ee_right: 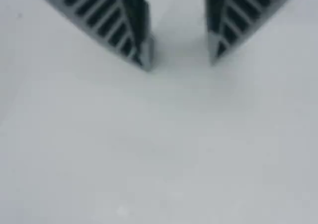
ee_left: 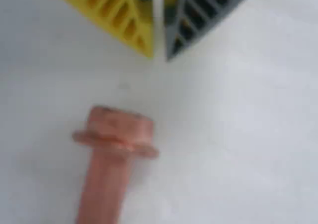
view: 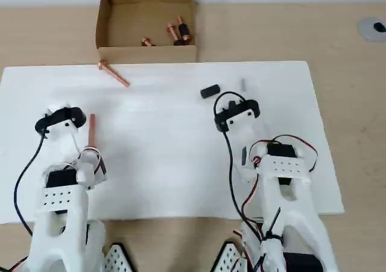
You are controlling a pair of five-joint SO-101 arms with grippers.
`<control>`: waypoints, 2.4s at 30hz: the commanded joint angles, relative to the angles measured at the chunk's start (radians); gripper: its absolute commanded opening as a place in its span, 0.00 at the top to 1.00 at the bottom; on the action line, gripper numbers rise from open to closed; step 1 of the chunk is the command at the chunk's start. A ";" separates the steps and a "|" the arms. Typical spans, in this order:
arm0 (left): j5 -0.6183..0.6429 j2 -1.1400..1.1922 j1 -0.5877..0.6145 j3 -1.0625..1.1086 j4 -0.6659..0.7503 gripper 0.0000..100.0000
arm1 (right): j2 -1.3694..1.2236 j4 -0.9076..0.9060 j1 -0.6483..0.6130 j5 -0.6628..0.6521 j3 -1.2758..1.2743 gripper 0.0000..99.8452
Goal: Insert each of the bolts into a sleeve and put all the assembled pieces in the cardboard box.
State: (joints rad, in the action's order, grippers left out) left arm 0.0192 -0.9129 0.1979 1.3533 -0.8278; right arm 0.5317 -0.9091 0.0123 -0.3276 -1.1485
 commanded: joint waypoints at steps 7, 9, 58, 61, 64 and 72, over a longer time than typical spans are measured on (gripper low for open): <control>-0.003 -0.004 0.014 -0.003 0.008 0.98 | -0.016 0.066 -0.019 0.005 -0.035 0.90; -0.003 -0.004 0.014 -0.003 0.008 0.98 | -0.016 0.066 -0.019 0.005 -0.035 0.90; 0.068 0.122 -0.063 -0.872 -0.370 0.94 | -0.236 -0.760 0.015 -0.367 0.984 0.89; 0.155 0.354 -0.083 -1.114 -0.404 0.93 | -0.269 -0.758 0.030 -0.347 1.012 0.89; 0.281 0.694 -0.087 -1.313 -0.411 0.94 | -0.278 -0.766 0.031 -0.342 1.023 0.89; 0.617 1.445 -0.087 -1.998 -0.611 0.94 | -0.285 -0.773 0.031 -0.342 1.017 0.89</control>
State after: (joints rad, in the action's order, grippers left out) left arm 0.5639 0.3268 0.1227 -0.3330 -1.3786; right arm 0.2493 -1.6717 0.0230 -0.6805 -0.1788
